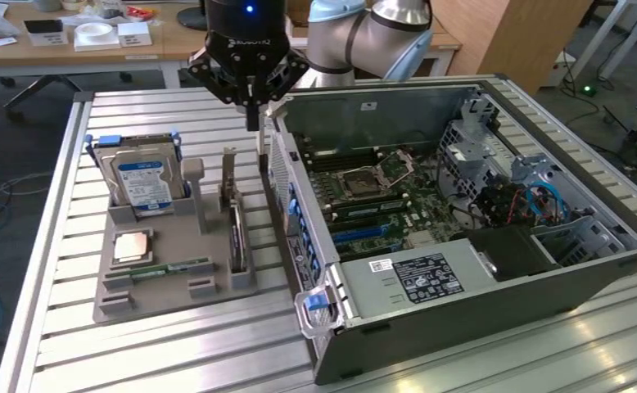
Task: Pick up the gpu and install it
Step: 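Reach for the gpu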
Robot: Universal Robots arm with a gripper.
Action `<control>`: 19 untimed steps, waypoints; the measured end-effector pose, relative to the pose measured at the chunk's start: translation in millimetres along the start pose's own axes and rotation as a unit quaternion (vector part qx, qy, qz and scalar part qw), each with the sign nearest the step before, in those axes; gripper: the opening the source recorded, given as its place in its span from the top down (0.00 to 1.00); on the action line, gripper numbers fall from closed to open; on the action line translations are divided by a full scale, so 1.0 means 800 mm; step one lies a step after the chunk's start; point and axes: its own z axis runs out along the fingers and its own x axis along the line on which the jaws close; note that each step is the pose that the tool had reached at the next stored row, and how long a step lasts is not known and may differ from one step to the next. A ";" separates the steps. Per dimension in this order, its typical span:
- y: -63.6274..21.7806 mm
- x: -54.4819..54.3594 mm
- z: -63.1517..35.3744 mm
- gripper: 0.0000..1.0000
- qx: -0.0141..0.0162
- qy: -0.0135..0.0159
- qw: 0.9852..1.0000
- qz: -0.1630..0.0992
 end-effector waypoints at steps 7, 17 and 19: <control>-0.002 0.026 0.001 0.89 0.000 0.000 1.000 0.000; -0.003 0.029 0.001 0.89 0.000 0.000 1.000 0.000; -0.005 0.029 0.001 0.89 0.000 0.000 1.000 0.000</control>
